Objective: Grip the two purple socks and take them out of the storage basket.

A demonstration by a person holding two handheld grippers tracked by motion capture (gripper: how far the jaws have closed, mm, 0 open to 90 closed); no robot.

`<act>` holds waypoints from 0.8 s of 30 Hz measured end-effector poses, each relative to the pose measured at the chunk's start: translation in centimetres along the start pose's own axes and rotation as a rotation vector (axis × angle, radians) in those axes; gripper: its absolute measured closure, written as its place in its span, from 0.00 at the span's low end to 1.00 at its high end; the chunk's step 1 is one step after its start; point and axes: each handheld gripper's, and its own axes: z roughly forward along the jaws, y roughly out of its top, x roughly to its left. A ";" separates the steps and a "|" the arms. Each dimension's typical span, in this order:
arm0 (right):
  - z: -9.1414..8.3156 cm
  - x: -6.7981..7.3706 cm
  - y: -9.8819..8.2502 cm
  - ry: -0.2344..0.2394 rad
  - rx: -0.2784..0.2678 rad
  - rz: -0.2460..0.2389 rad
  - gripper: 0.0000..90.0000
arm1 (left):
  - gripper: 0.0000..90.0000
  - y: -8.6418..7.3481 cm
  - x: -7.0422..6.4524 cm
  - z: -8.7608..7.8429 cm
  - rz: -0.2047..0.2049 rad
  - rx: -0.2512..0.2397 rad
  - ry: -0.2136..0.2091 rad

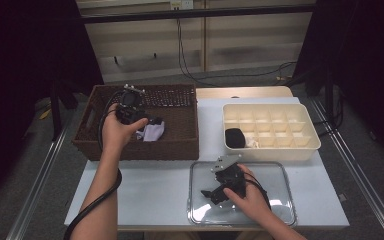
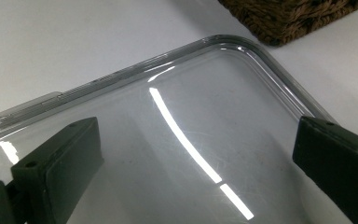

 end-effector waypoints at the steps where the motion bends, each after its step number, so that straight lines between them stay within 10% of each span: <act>1: 0.0 0.0 0.0 0.000 0.000 0.000 0.01 | 0.23 0.0 0.0 0.0 0.000 0.000 0.000; 24: 0.0 0.0 0.0 0.000 0.000 -0.001 0.01 | 0.35 1.2 1.3 2.9 0.011 0.035 0.026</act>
